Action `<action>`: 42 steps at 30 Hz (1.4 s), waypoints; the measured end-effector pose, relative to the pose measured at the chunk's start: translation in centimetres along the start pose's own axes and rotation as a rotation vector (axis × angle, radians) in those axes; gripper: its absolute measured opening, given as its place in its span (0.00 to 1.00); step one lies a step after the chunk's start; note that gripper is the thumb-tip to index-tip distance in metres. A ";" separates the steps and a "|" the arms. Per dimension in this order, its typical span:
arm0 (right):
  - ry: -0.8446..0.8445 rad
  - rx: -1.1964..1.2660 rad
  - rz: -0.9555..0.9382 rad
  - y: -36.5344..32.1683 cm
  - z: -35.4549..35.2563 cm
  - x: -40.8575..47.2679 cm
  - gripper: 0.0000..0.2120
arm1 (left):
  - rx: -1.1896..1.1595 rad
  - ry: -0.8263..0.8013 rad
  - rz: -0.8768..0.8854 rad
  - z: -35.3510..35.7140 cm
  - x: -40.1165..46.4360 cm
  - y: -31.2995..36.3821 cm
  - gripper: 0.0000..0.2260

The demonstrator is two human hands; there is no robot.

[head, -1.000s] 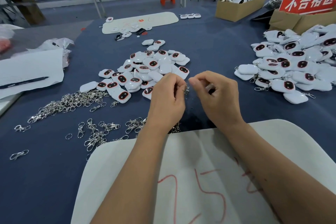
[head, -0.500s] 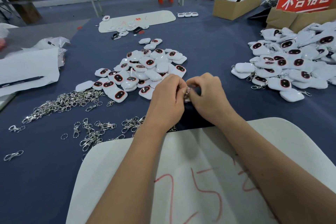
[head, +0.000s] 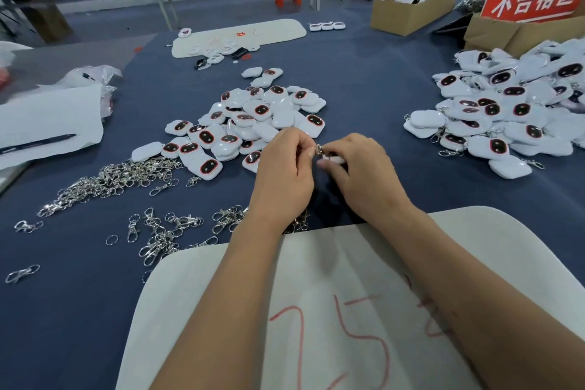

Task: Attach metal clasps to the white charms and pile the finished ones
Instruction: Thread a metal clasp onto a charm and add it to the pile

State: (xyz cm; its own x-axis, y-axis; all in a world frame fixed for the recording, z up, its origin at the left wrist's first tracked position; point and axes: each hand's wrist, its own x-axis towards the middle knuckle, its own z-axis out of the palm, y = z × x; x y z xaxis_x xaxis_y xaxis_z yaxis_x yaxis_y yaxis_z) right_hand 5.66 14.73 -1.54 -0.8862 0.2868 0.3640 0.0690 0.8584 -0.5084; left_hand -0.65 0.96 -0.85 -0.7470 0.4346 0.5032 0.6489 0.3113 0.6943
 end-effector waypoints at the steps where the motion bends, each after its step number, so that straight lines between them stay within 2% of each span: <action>1: 0.055 0.067 0.034 0.1 -0.1 0.1 0.11 | -0.001 0.002 0.005 0.0 0.0 -0.1 0.05; 4: 0.218 0.237 0.132 0.4 -0.3 0.1 0.14 | -0.006 -0.012 0.012 -0.1 -0.1 -0.2 0.06; 7: 0.307 0.376 0.245 0.8 -0.5 0.2 0.11 | 0.008 -0.050 0.024 0.1 -0.2 0.0 0.05; 10: 0.307 0.608 0.331 1.4 -0.8 0.4 0.05 | 0.031 -0.116 0.050 0.4 -0.3 0.3 0.06; 15: 0.291 0.811 0.326 1.2 -0.9 0.2 0.07 | 0.080 -0.199 0.080 0.7 -0.5 0.9 0.06; 28: 0.196 0.599 0.290 0.8 -0.9 0.2 0.10 | 0.061 -0.177 0.089 0.7 -0.6 1.3 0.07; 42: 0.250 0.525 0.222 0.5 -0.9 0.0 0.09 | 0.133 -0.138 0.061 0.9 -0.6 1.3 0.07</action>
State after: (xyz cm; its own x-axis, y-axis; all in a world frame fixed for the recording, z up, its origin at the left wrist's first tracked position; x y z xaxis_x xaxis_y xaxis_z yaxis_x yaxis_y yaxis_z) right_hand 6.15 15.50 -1.08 -0.7382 0.5799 0.3446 -0.0516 0.4609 -0.8860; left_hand 0.81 1.82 -0.69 -0.6848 0.5646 0.4608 0.7125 0.3858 0.5861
